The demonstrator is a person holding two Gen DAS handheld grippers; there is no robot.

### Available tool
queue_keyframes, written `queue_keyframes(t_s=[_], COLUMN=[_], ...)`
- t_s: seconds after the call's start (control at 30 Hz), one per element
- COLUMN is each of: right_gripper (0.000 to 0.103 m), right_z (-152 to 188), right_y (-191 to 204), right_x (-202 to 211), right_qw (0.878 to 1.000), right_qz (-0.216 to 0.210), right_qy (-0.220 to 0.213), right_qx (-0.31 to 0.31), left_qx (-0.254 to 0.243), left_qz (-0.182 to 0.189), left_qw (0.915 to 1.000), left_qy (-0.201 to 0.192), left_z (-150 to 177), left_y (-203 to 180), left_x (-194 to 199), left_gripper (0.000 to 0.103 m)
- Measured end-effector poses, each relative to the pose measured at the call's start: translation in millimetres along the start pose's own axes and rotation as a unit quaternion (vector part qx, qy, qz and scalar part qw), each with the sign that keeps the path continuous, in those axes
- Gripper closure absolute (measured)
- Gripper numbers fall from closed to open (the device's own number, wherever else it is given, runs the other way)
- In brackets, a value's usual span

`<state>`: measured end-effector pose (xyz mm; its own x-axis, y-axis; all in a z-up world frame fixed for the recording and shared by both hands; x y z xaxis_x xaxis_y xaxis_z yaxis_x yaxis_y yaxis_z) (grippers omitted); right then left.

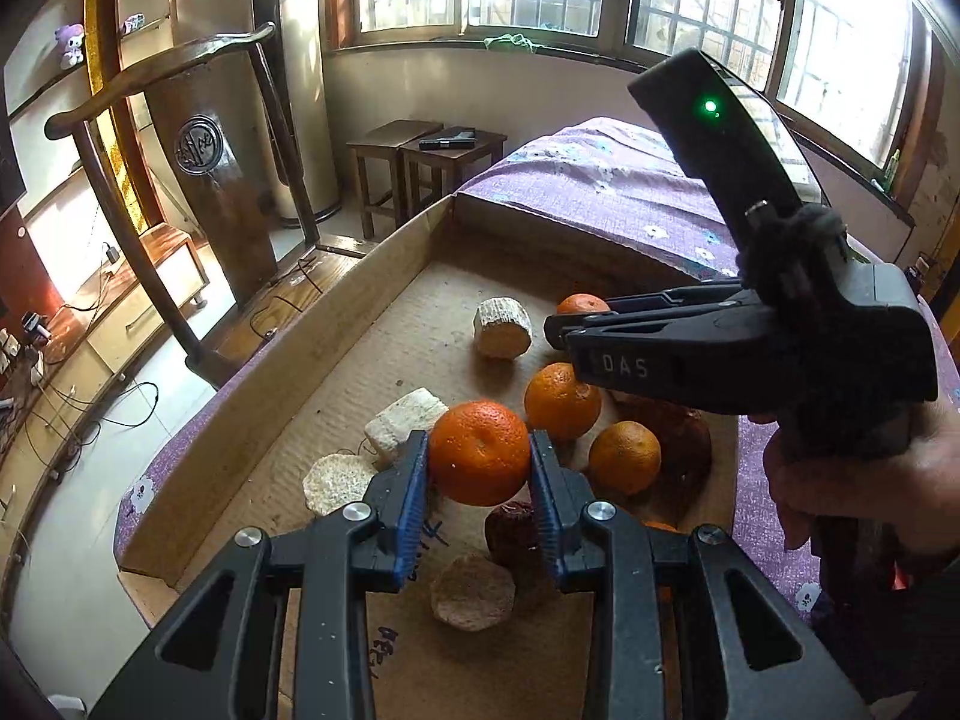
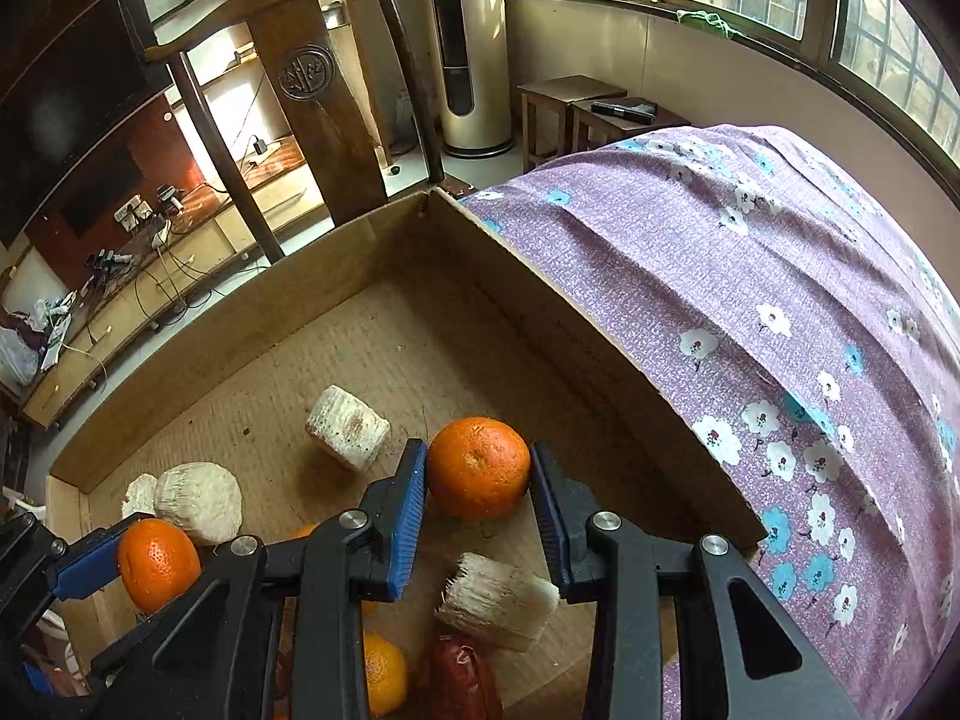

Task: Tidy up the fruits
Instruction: 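Carry both mandarins into the box and open both tools to release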

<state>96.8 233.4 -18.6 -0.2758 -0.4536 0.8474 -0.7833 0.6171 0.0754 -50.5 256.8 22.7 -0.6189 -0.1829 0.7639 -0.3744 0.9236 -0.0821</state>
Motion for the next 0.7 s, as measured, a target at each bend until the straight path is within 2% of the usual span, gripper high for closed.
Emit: queue_keyframes(t_s=[0.13,0.23,0.33,0.4,0.47,0.6,0.7], right_gripper=[0.064,0.044,0.042,0.041,0.038,0.034,0.026], right_z=[-1,-2,-2,1,6,15,22], right_y=[0,-2,-1,-2,-3,-9,-14], right_x=[0,6,13,19,26,49,67], right_qw=[1.0,1.0,1.0,1.0,0.999,0.998,0.997], right_qz=[-0.005,-0.005,-0.005,-0.002,0.002,0.011,0.021], right_qy=[-0.004,-0.016,-0.024,-0.026,-0.028,-0.047,-0.065], right_qx=[-0.006,-0.015,-0.017,-0.018,-0.019,-0.03,-0.038], left_qx=[0.005,0.011,0.009,0.013,0.02,0.022,0.022], left_qz=[0.0,-0.003,-0.006,-0.006,-0.006,-0.011,-0.017], left_qw=[1.0,0.9999,0.9999,0.9999,0.9997,0.9996,0.9995], left_qy=[0.0,0.0,0.0,-0.002,-0.008,-0.01,-0.018], left_z=[-1,-2,-2,-2,-3,-3,-3], left_y=[2,3,2,3,5,5,5], left_x=[-2,-2,-2,-1,1,2,5], left_gripper=[0.071,0.071,0.069,0.05,0.042,0.037,0.031])
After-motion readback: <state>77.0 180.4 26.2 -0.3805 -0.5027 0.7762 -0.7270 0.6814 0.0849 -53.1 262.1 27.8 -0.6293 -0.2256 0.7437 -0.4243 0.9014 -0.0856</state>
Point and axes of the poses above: each gripper's, at about its wrist camera, not at the fingertips, and x roughly against the way its jaws point, y to its left, z to its underside, the point moved 4 cm from there along -x, roughly the way its jaws point, and after that the axes turned 3 degrees about x, right-handed, at the moved point
